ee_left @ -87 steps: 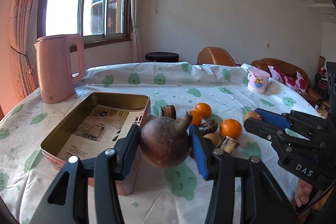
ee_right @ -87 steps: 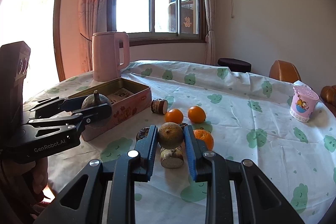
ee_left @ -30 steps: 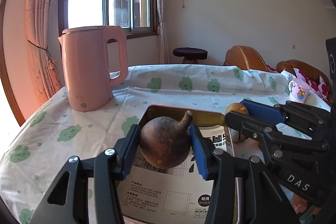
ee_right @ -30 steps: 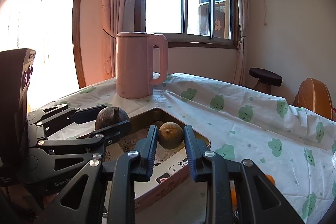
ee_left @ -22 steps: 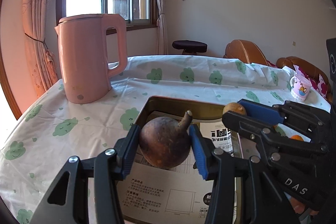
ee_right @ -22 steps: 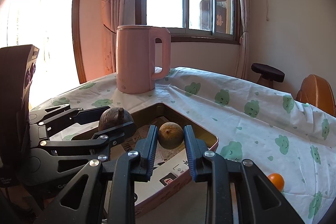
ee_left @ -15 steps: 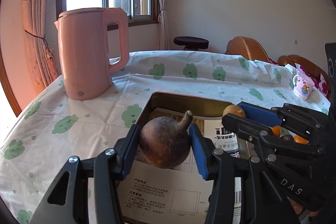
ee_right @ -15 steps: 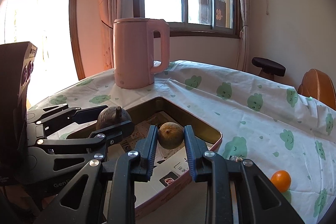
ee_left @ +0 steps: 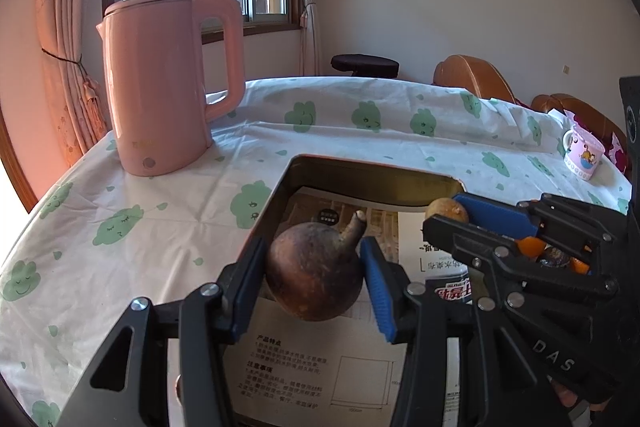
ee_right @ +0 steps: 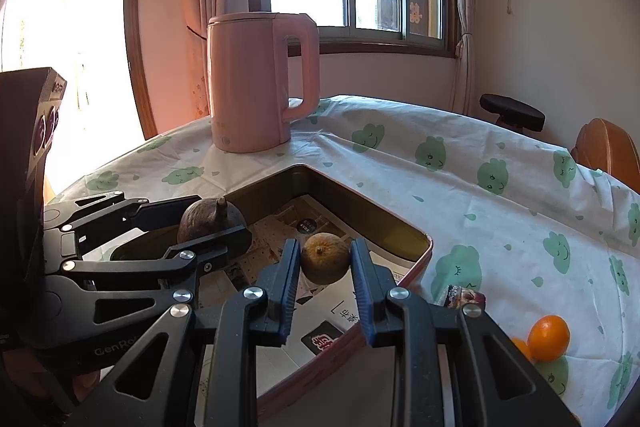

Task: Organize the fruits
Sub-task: 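Carry both held fruits over the open tin box, then lower both fruits into the tin box and open both tools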

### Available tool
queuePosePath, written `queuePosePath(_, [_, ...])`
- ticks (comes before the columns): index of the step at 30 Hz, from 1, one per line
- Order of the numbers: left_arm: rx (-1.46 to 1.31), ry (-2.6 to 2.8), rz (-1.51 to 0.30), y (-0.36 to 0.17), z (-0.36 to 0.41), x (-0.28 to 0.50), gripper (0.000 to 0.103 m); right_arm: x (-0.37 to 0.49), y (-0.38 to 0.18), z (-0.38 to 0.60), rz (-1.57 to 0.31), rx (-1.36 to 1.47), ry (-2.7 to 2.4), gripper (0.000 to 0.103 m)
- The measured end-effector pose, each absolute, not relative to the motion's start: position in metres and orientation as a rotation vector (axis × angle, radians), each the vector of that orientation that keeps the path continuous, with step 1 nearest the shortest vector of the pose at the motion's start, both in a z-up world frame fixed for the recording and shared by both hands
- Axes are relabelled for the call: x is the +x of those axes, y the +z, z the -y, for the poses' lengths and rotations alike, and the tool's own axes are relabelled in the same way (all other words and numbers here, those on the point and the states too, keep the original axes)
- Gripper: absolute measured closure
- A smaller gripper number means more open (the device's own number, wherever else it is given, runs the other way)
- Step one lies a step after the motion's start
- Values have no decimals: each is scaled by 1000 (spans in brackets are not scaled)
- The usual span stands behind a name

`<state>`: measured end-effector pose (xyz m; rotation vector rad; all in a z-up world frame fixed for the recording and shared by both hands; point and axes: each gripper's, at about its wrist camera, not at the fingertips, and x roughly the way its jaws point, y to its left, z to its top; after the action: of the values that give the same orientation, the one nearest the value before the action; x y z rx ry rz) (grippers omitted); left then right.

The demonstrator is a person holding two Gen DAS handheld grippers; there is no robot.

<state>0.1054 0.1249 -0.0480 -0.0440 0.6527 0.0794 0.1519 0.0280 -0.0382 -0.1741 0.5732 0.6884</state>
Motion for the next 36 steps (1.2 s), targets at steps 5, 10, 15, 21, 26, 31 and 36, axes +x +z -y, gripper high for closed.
queuePosePath(5, [-46,83,-671,-51,-126,108,53,152,-40,-30,-581,-184,688,75])
queuePosePath(10, [-46,85,-694,-53,-127,111,53,155,-42,-32,-604,-188,688,75])
queuePosePath(15, [-52,91,-710,-56,-129,113,53,159,-46,-33,-633,-192,692,75])
queuePosePath(21, [-47,102,-719,-57,-128,115,53,163,-50,-35,-670,-192,698,75])
queuePosePath(26, [-38,110,-720,-57,-127,115,53,164,-50,-35,-673,-192,699,75])
queuePosePath(31, [-31,121,-713,-56,-127,113,52,164,-50,-35,-673,-191,700,75])
queuePosePath(36, [-29,142,-671,-52,-128,106,52,162,-49,-34,-659,-188,697,71])
